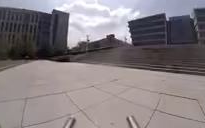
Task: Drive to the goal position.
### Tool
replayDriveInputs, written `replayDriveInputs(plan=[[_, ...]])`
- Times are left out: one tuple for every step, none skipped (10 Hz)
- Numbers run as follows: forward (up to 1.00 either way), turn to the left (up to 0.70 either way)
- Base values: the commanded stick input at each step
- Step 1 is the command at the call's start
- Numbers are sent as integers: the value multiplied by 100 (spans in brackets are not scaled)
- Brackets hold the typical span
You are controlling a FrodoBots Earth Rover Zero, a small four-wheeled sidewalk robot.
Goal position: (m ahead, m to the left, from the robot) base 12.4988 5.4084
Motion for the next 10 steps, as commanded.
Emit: replayDriveInputs(plan=[[100, 27], [100, 27], [100, 27], [100, 27], [100, 27], [100, 27], [100, 27], [100, 27], [100, 27], [100, 27]])
